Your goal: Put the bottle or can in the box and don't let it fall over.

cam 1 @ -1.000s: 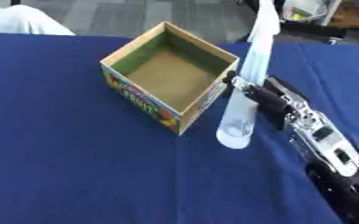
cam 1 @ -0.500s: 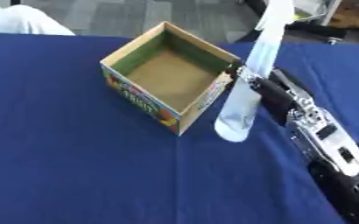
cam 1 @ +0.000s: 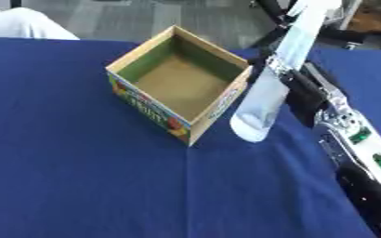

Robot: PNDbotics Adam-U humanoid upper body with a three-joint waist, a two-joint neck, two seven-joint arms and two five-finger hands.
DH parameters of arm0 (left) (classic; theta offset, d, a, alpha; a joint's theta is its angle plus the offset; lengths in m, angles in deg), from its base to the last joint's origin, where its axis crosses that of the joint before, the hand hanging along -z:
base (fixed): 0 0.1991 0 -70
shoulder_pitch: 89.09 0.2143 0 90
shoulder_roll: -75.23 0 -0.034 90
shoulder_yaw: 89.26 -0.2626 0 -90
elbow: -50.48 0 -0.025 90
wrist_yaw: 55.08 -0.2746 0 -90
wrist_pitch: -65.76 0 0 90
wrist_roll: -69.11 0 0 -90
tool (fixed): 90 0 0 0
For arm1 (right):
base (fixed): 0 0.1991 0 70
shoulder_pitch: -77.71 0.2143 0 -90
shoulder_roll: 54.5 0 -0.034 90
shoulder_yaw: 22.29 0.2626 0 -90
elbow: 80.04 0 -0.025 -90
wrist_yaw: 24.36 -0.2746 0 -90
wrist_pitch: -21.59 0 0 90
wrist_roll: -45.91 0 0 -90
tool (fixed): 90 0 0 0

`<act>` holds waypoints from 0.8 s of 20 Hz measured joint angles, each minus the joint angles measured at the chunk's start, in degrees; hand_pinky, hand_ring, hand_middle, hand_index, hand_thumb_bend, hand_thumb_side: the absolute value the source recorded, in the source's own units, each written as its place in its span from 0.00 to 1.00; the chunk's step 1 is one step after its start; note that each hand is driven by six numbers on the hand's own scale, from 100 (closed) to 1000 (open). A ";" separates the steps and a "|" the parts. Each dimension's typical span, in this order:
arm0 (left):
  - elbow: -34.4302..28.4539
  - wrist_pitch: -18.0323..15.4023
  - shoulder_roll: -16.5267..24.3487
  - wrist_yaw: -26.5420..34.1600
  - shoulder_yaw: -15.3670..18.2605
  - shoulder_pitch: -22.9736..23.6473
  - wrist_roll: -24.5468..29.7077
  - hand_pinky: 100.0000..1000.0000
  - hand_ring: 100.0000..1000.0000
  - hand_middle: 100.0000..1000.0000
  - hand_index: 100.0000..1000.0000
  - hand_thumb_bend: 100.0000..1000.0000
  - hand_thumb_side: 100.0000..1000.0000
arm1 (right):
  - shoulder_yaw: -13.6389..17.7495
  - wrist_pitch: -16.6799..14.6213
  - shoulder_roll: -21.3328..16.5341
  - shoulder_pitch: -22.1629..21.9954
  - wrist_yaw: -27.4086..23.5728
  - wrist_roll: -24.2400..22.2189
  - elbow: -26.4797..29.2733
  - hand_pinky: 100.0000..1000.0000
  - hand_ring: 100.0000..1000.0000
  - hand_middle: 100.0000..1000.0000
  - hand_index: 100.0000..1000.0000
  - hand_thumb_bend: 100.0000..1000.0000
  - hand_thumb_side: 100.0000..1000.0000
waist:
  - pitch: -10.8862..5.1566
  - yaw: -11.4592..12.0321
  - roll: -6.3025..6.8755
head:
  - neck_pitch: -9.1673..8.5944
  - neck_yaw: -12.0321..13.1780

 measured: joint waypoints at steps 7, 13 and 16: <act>-0.07 0.04 0.00 0.00 0.32 0.04 -0.56 0.94 1.00 1.00 0.78 0.31 0.57 | 0.95 -0.96 -4.51 2.27 -3.78 1.46 4.14 0.73 0.49 0.57 0.14 0.00 0.41 | -0.36 -0.03 -0.23 | 0.00 -0.30; -0.59 0.23 0.00 0.21 0.39 -0.30 -1.31 0.94 1.00 1.00 0.78 0.31 0.57 | 1.00 -0.84 -7.25 4.63 -6.55 2.22 5.19 0.70 0.49 0.57 0.14 0.00 0.41 | -0.44 0.49 -0.54 | 0.00 -0.77; -0.99 0.37 0.00 0.25 0.40 -0.57 -1.62 0.94 1.00 1.00 0.78 0.31 0.57 | 0.97 -0.83 -8.52 6.30 -8.03 2.55 4.59 0.70 0.49 0.57 0.14 0.00 0.41 | -0.44 0.90 -0.68 | 0.00 -1.27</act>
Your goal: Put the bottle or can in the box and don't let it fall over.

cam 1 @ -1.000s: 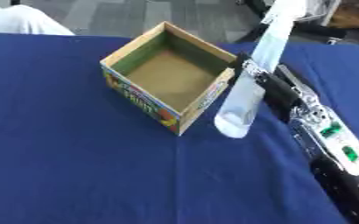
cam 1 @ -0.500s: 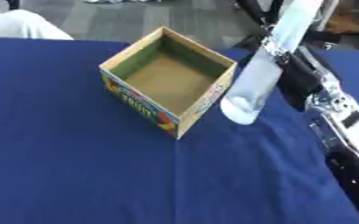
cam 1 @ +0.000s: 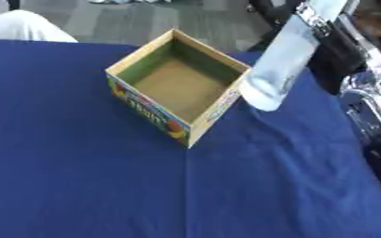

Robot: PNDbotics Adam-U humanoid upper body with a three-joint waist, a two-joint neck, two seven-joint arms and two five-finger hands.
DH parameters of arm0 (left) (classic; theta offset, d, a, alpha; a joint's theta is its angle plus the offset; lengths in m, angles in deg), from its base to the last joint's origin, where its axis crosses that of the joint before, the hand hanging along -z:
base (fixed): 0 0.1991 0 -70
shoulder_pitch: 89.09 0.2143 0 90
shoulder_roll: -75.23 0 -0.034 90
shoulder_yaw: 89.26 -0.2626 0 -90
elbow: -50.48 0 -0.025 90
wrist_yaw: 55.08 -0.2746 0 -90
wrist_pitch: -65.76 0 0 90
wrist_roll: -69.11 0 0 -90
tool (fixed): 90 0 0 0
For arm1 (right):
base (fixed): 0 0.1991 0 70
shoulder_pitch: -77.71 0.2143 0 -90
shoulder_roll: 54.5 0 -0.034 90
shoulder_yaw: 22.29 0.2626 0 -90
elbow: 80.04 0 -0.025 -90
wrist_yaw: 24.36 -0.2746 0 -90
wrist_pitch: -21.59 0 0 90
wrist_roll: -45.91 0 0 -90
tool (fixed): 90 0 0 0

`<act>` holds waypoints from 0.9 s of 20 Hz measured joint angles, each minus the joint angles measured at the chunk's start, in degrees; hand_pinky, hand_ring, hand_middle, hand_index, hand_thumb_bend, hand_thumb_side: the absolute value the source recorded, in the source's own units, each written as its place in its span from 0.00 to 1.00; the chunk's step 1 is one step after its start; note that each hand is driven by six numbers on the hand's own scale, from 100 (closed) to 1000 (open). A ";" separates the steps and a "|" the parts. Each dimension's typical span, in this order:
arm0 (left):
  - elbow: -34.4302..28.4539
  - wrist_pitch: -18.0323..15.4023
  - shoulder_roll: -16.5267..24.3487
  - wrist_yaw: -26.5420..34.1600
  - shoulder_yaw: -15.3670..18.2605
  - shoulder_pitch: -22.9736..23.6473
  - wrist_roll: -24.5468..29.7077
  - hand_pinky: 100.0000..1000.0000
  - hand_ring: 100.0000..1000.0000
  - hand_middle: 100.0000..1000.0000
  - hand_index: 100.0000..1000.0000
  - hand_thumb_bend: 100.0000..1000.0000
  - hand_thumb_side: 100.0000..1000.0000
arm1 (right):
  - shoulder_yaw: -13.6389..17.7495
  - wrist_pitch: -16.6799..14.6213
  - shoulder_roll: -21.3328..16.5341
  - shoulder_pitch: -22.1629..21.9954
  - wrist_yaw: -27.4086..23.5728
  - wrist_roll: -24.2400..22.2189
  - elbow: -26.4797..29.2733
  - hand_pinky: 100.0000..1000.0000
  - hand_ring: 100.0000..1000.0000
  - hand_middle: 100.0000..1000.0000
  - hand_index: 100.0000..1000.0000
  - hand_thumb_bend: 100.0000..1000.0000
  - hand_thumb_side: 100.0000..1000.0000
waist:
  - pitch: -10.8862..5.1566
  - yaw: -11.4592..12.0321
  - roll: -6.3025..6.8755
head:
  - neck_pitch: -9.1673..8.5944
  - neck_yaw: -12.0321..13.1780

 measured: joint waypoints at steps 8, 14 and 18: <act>-0.86 0.40 -1.01 0.47 -0.09 -2.48 -0.34 0.93 1.00 1.00 0.78 0.33 0.55 | -1.24 -0.68 -2.13 5.95 -0.06 0.61 -6.86 0.74 0.49 0.57 0.14 0.00 0.41 | 0.32 2.55 -0.32 | -0.01 -3.27; -1.52 0.97 -2.36 1.56 -0.69 -5.53 -0.61 0.93 1.00 1.00 0.77 0.34 0.54 | -2.47 -2.25 -2.47 10.08 1.38 -0.21 -13.53 0.84 0.50 0.58 0.14 0.00 0.41 | 0.76 5.07 -0.84 | -0.06 -7.79; -1.54 1.30 -3.15 2.52 -1.19 -7.33 -0.43 0.93 1.00 1.00 0.77 0.34 0.54 | -2.85 -3.46 -2.50 12.11 1.44 -1.07 -17.03 0.85 0.51 0.58 0.15 0.00 0.41 | 1.37 6.50 -1.39 | -0.57 -10.08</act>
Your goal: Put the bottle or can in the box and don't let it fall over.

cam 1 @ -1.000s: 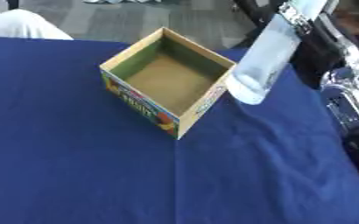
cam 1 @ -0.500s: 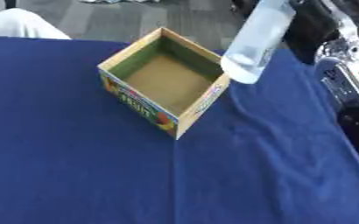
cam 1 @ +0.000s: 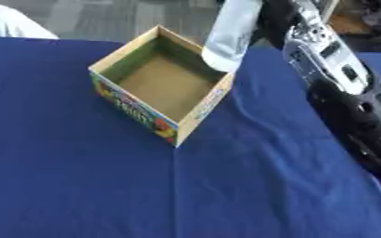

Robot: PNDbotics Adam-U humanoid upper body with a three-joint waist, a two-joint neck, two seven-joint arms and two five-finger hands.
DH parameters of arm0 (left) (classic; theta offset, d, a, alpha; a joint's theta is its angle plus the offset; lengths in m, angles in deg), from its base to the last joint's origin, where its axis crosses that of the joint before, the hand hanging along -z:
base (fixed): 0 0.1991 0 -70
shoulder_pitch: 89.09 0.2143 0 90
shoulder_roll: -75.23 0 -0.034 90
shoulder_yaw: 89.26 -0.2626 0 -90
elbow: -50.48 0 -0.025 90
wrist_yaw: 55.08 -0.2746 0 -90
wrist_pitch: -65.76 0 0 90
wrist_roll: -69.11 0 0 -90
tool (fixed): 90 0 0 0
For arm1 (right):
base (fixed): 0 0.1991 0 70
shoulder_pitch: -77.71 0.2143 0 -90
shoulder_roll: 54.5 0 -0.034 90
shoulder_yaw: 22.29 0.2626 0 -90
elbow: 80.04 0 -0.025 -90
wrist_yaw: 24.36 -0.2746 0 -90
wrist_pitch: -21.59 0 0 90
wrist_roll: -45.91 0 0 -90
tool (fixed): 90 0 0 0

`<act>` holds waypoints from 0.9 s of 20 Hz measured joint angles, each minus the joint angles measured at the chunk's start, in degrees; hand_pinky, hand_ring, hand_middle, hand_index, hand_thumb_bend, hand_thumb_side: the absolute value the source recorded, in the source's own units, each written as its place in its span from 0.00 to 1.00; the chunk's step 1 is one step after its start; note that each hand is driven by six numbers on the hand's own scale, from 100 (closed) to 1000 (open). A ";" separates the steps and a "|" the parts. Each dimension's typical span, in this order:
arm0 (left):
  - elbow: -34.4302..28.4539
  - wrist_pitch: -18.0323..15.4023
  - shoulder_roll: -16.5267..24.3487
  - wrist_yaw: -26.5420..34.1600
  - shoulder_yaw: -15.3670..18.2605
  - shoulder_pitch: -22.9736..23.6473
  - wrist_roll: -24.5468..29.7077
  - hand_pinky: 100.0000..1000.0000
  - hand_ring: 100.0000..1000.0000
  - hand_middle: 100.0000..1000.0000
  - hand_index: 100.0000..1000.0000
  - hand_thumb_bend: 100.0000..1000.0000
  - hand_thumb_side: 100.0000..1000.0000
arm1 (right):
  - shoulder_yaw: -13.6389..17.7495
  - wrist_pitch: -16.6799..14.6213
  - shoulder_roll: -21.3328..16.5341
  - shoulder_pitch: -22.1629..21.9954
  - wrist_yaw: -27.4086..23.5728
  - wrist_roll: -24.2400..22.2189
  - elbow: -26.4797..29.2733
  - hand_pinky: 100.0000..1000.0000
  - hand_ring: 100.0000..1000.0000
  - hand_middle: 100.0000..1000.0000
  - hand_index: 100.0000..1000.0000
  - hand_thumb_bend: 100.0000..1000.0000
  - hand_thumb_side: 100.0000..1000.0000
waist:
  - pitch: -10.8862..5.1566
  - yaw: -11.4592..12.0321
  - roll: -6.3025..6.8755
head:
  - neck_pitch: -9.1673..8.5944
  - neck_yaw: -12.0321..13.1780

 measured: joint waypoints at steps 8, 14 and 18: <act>-0.02 0.37 -1.09 0.79 -0.68 -2.95 0.55 0.93 1.00 1.00 0.77 0.35 0.53 | -0.53 -3.24 0.09 3.26 1.33 0.11 -7.63 0.85 0.51 0.58 0.15 0.00 0.41 | 2.24 2.59 -0.57 | -1.81 -2.96; -0.03 -0.89 -1.40 0.97 -0.81 -4.91 0.92 0.93 1.00 1.00 0.77 0.36 0.51 | -1.60 -8.11 1.15 5.76 3.54 0.41 -12.89 0.87 0.52 0.58 0.15 0.00 0.41 | 2.90 3.59 -0.82 | -2.49 -3.98; -0.03 -1.73 -1.64 1.21 -1.32 -5.49 1.34 0.93 1.00 1.00 0.77 0.36 0.51 | -1.97 -10.56 2.25 5.74 4.72 0.11 -14.49 0.87 0.54 0.60 0.16 0.00 0.41 | 3.04 3.95 -0.95 | -2.56 -3.94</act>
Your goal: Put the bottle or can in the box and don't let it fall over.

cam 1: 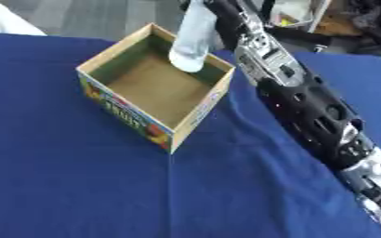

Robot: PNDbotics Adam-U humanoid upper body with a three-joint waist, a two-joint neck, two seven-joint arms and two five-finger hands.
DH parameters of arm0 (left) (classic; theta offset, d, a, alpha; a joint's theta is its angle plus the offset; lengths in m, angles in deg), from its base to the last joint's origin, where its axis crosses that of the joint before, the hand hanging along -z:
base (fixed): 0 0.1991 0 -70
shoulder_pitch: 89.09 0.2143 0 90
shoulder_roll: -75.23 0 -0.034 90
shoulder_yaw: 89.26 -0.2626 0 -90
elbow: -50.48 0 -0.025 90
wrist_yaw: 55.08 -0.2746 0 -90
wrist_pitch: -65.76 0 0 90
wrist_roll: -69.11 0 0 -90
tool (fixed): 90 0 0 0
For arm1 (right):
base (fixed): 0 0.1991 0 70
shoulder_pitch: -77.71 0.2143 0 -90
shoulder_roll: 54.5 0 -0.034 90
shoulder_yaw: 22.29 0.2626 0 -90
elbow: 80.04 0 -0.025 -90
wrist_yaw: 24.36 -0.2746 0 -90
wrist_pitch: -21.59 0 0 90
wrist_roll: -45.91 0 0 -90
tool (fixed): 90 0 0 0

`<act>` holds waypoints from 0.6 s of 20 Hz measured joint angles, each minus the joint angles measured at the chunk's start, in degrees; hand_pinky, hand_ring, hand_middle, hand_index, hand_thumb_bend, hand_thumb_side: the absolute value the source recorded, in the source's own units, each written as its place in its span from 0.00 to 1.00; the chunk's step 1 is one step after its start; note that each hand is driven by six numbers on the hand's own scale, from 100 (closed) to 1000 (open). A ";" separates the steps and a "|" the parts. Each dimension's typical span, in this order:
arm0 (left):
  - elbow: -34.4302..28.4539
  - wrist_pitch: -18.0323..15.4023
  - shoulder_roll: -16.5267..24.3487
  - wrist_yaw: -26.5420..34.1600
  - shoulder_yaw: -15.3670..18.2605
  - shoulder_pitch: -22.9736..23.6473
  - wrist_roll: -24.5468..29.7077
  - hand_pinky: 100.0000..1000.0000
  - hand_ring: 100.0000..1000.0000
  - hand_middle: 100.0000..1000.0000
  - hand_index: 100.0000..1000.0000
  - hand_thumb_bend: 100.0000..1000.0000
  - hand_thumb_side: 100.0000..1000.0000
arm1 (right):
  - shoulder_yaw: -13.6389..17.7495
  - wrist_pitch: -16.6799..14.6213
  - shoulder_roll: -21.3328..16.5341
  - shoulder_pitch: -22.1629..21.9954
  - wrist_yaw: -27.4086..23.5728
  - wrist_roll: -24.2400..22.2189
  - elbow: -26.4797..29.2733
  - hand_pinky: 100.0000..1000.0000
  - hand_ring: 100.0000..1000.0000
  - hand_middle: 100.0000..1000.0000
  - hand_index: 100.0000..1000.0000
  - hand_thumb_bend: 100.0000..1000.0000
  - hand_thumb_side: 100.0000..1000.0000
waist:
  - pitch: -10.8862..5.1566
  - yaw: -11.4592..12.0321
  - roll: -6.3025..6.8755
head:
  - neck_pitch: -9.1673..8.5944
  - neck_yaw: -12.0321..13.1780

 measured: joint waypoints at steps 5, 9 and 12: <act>0.00 -0.35 -0.19 0.23 -0.39 -0.17 0.41 0.93 1.00 1.00 0.77 0.37 0.51 | -0.28 -1.17 1.14 -0.53 1.08 0.07 -1.60 0.92 0.73 0.79 0.35 0.00 0.41 | 0.12 0.28 -0.04 | -0.10 -0.17; 0.00 -0.25 -0.19 0.26 -0.40 -0.18 0.52 0.93 1.00 1.00 0.77 0.37 0.51 | -0.99 -1.21 1.58 -1.22 2.49 -3.15 -2.06 1.00 1.00 1.00 0.85 0.00 0.41 | 0.15 0.27 -0.10 | -0.18 -0.33; 0.00 -0.22 -0.19 0.26 -0.40 -0.19 0.55 0.93 1.00 1.00 0.77 0.37 0.51 | -1.50 -1.19 1.60 -1.22 5.60 -8.77 -1.85 1.00 1.00 1.00 1.00 0.00 0.41 | 0.15 0.25 -0.10 | -0.18 -0.36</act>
